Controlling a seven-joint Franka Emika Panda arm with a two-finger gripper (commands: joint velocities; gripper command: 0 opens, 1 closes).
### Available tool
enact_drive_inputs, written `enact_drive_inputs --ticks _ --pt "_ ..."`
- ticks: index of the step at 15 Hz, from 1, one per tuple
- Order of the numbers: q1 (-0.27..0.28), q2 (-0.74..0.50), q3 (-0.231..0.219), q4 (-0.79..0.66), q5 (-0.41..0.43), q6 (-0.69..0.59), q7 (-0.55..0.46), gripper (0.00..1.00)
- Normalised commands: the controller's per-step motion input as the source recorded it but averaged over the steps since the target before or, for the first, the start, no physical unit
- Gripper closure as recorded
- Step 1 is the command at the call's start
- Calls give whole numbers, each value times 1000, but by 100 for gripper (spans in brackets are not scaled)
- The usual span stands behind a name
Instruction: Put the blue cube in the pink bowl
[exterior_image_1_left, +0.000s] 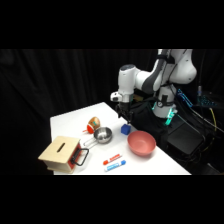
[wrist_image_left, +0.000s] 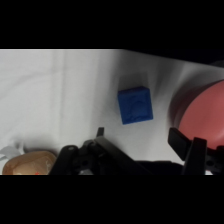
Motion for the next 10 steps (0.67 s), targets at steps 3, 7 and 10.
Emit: enact_drive_inputs --ticks 3,7,10 --pt "-18 204 -26 3 11 362 -135 0" --pt "-34 241 -16 3 77 337 -201 0" --pt "-52 198 26 4 118 277 -214 0"
